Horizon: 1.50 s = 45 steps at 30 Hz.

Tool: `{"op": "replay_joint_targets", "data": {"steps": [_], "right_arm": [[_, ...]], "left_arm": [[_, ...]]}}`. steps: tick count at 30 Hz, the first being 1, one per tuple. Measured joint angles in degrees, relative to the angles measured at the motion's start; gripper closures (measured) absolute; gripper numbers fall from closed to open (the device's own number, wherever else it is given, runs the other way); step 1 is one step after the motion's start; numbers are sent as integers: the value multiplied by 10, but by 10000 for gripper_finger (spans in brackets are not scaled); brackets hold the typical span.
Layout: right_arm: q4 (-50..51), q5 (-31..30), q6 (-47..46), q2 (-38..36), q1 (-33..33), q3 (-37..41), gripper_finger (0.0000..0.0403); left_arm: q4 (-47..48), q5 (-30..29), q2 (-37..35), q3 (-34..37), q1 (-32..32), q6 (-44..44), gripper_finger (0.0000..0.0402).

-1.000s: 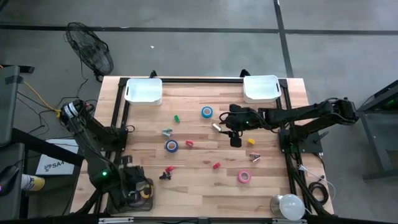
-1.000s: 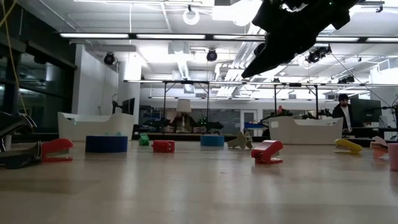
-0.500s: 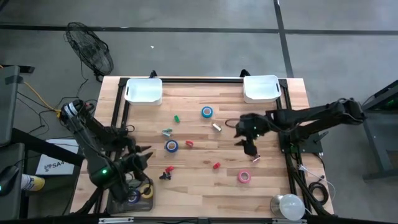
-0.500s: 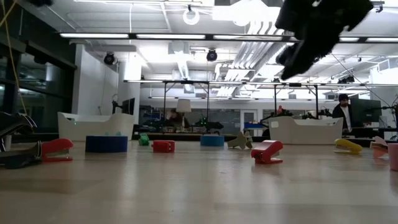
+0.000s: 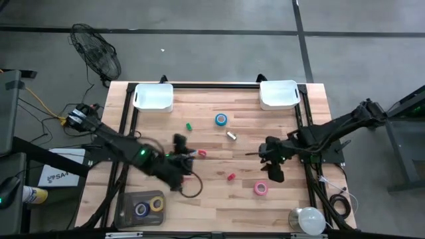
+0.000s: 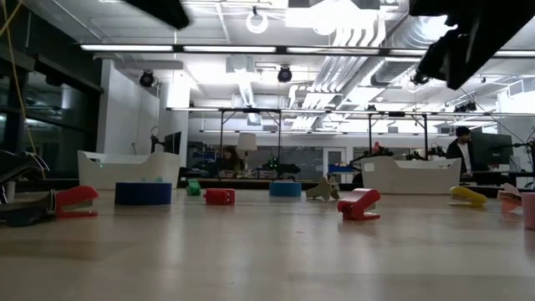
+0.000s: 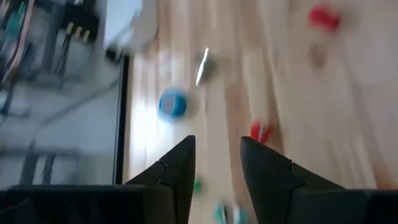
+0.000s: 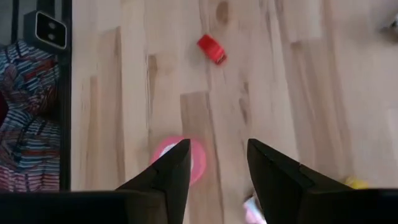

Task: Pick and place Stapler, Stapler remover, tape
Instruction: Put the pink tape into the black bin

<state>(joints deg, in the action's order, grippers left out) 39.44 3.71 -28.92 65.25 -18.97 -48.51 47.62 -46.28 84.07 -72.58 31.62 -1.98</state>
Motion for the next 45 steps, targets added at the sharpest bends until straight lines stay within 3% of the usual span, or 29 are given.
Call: {"op": "replay_joint_targets", "data": {"steps": [3,7,13,20,27,38,45], "right_arm": [[-1,-14,-36,3,-30,4,253],[0,-25,-69,28,-69,7,253],[-7,-20,-95,77,-110,7,253],[-8,11,-83,139,-154,7,253],[-63,3,-49,183,-183,5,253],[-128,-47,6,248,-207,5,252],[-154,-42,-2,288,-213,4,209]], "left_arm": [[-109,58,0,0,-41,128,277],[-178,103,0,0,-85,206,277],[-234,136,4,16,-130,217,277],[-364,190,5,107,-148,210,277],[-497,227,5,182,-148,212,277],[-508,278,5,184,-151,212,277],[-507,292,5,184,-151,201,277]]}}
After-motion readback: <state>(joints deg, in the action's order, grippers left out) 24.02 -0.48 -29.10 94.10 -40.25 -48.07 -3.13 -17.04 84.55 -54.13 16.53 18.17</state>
